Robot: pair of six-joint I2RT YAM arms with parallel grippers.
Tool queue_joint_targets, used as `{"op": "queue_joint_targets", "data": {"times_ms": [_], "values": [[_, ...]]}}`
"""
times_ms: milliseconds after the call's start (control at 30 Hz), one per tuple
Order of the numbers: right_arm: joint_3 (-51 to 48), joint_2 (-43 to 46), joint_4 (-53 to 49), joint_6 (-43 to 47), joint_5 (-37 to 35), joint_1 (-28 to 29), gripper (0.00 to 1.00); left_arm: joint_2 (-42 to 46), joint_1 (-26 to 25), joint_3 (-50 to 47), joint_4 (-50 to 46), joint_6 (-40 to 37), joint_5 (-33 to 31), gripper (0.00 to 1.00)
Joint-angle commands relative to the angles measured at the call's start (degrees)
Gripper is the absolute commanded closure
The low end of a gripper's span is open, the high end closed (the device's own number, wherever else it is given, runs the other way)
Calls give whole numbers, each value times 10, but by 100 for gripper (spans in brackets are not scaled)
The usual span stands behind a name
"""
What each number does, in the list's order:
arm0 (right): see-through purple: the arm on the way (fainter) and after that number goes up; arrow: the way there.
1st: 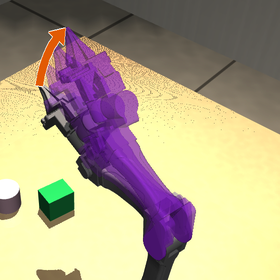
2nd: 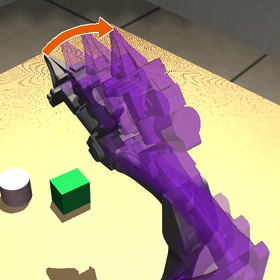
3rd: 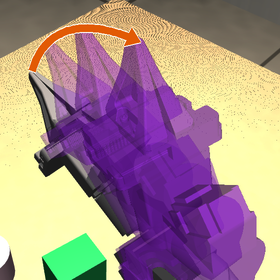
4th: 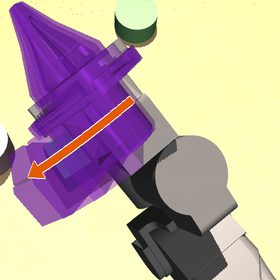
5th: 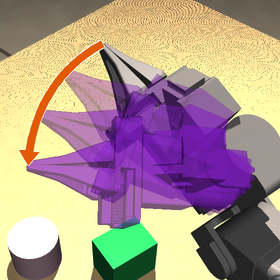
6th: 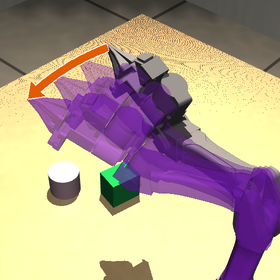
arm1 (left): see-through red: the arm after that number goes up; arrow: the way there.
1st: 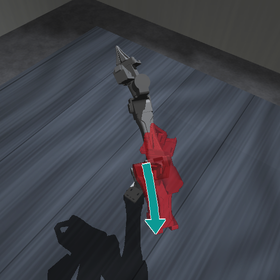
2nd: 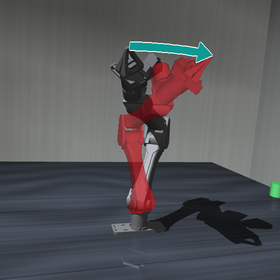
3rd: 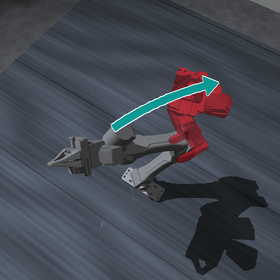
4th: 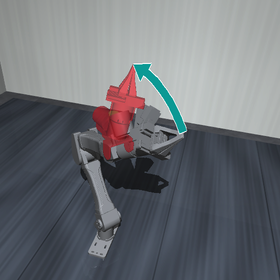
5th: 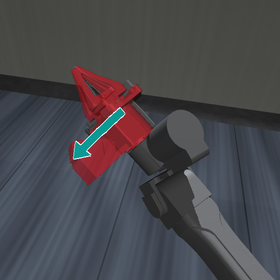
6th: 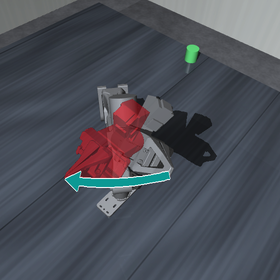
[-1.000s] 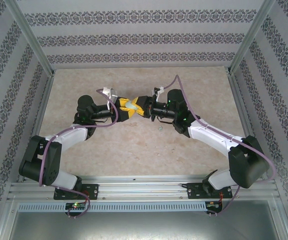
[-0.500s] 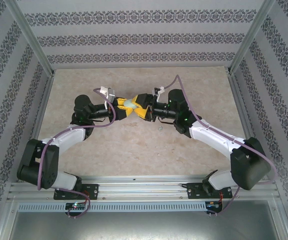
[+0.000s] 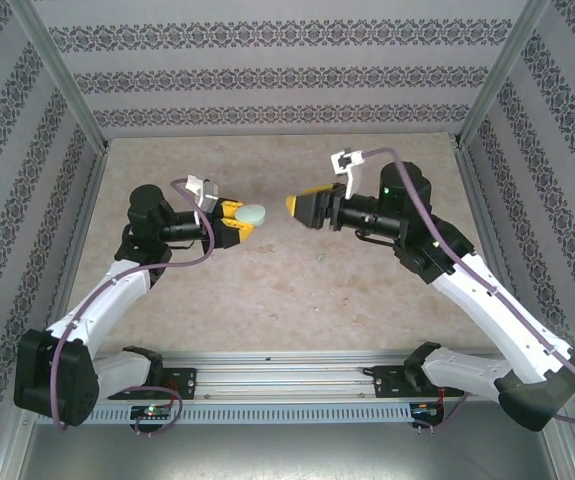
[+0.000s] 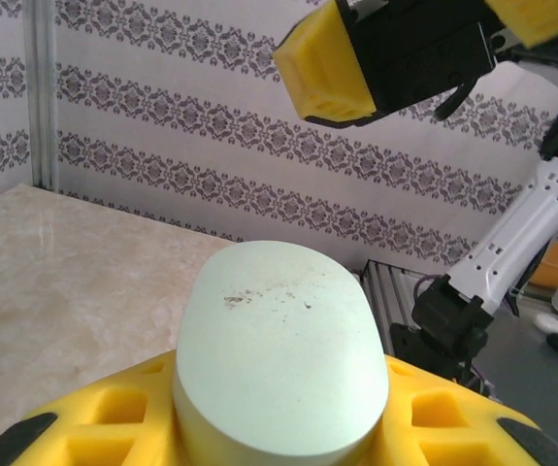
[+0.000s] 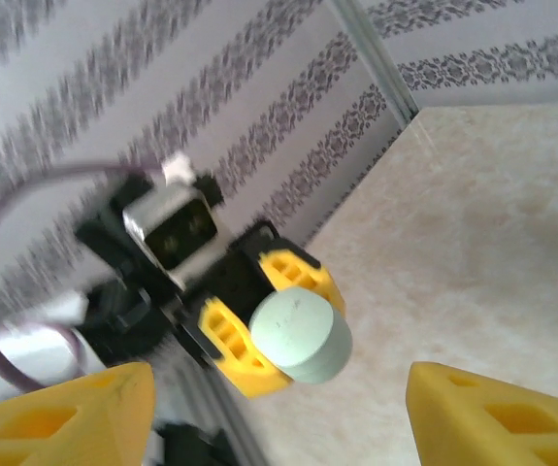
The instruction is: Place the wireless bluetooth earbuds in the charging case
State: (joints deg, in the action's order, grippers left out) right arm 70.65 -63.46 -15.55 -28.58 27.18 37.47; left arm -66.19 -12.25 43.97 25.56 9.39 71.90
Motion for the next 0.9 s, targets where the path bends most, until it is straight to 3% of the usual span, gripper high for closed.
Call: {"op": "queue_joint_targets", "data": {"times_ms": [0, 300, 467, 867], "values": [[4, -17, -101, 214, -58, 45, 31, 22, 6, 19, -104, -70, 35, 85], [35, -70, -101, 329, -27, 95, 27, 62, 6, 14, -168, -101, 62, 85], [37, -82, -78, 349, 6, 99, 26, 66, 6, 17, -191, -108, 73, 84], [71, -126, -82, 341, 21, 99, 48, 67, 6, 23, -204, -110, 77, 84]]}}
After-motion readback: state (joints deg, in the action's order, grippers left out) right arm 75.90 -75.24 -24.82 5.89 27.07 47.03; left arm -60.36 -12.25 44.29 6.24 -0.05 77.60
